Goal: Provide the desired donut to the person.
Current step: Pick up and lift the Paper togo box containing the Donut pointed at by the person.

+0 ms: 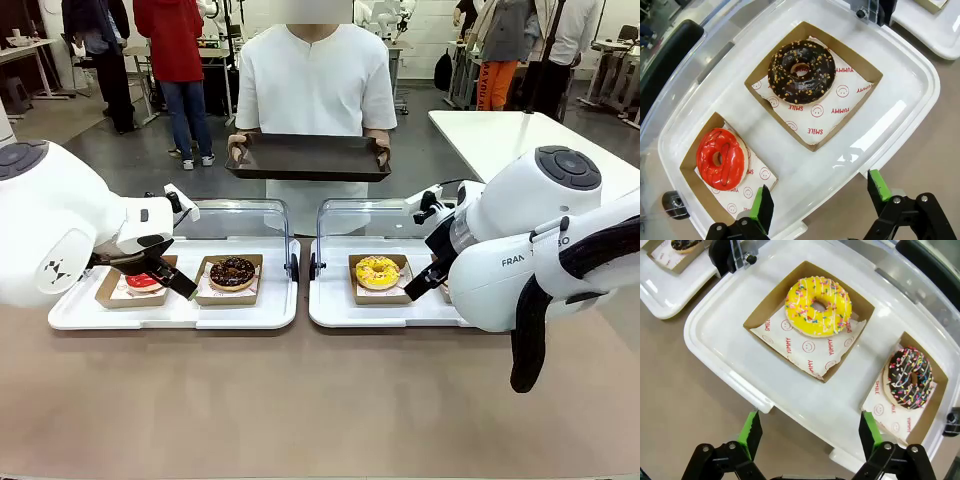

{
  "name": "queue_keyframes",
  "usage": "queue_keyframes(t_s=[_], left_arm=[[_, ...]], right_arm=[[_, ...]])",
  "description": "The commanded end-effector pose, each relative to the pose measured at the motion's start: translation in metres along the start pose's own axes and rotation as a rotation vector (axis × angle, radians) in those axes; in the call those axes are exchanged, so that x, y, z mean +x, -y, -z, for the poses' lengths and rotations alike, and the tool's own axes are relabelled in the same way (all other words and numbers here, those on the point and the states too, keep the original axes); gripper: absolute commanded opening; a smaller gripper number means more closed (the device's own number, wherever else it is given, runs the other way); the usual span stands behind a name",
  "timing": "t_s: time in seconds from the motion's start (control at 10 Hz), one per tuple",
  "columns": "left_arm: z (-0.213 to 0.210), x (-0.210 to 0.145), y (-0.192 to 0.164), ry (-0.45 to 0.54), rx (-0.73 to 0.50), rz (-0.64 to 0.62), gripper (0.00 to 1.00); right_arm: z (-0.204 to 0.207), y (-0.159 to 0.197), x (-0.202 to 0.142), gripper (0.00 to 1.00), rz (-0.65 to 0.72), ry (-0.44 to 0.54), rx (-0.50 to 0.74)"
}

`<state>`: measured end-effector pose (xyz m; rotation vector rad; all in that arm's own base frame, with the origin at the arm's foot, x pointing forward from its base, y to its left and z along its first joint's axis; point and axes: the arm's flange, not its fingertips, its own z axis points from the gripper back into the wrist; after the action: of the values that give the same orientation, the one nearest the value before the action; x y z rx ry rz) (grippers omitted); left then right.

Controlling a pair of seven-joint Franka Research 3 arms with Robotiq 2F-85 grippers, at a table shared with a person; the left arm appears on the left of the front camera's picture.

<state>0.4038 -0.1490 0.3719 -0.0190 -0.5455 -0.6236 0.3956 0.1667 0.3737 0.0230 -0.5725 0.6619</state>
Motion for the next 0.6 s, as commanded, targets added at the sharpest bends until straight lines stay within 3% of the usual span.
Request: queue_keyframes(t_s=[0.0,0.5], left_arm=[[0.0,-0.0001,0.0001,0.0,0.0,0.0,1.0],[0.0,-0.0001,0.0001,0.0,0.0,0.0,1.0]], right_arm=[[0.0,0.0,0.0,1.0,0.0,0.0,0.0],[0.0,0.0,0.0,1.0,0.0,0.0,0.0]])
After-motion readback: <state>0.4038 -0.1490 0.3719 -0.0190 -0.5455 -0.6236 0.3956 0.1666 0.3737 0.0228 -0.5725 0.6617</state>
